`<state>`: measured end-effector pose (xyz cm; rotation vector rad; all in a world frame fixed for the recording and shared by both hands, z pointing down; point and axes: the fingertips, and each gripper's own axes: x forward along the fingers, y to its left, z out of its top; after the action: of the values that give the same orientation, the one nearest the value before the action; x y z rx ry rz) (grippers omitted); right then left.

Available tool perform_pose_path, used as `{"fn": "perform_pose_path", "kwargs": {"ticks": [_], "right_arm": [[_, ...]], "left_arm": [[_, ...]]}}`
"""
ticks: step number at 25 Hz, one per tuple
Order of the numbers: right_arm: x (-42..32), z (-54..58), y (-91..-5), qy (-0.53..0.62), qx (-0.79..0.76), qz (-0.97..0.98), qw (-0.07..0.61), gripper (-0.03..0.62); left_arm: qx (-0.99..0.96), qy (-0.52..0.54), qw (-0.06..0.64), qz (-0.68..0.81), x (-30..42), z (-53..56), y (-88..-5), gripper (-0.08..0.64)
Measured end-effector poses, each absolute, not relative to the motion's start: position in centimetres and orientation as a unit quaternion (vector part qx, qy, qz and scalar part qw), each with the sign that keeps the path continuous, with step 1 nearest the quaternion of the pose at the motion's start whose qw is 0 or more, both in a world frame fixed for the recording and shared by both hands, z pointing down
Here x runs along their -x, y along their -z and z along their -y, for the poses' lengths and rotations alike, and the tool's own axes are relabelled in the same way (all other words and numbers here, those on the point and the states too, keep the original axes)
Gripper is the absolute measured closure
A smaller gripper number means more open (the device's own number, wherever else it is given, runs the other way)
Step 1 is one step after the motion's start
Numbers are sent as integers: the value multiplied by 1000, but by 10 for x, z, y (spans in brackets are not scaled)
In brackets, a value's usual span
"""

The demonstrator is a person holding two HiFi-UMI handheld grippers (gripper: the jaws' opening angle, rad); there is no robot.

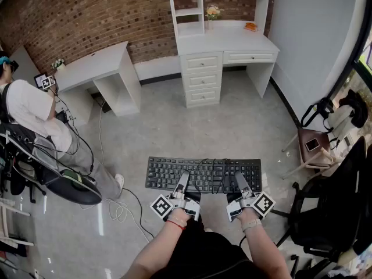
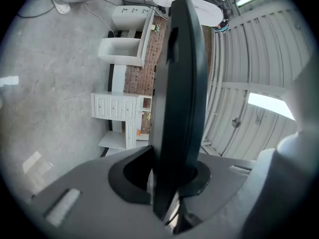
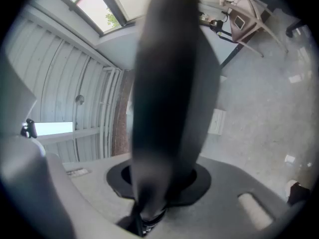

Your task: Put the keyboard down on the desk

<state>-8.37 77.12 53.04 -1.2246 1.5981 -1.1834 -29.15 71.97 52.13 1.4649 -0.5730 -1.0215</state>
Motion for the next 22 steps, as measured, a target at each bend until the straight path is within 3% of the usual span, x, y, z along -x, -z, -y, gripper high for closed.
{"fn": "perform_pose_path", "kwargs": {"ticks": [10,22], "right_arm": [[62,-776,-539,471,485,-611,411,511],[29,-700,-539,473,483,-615,406,511]], "left_arm": [[-631,422,600,253,268,-719,-523,486],[-629,419,603,255,234,-645,-527,486]]}}
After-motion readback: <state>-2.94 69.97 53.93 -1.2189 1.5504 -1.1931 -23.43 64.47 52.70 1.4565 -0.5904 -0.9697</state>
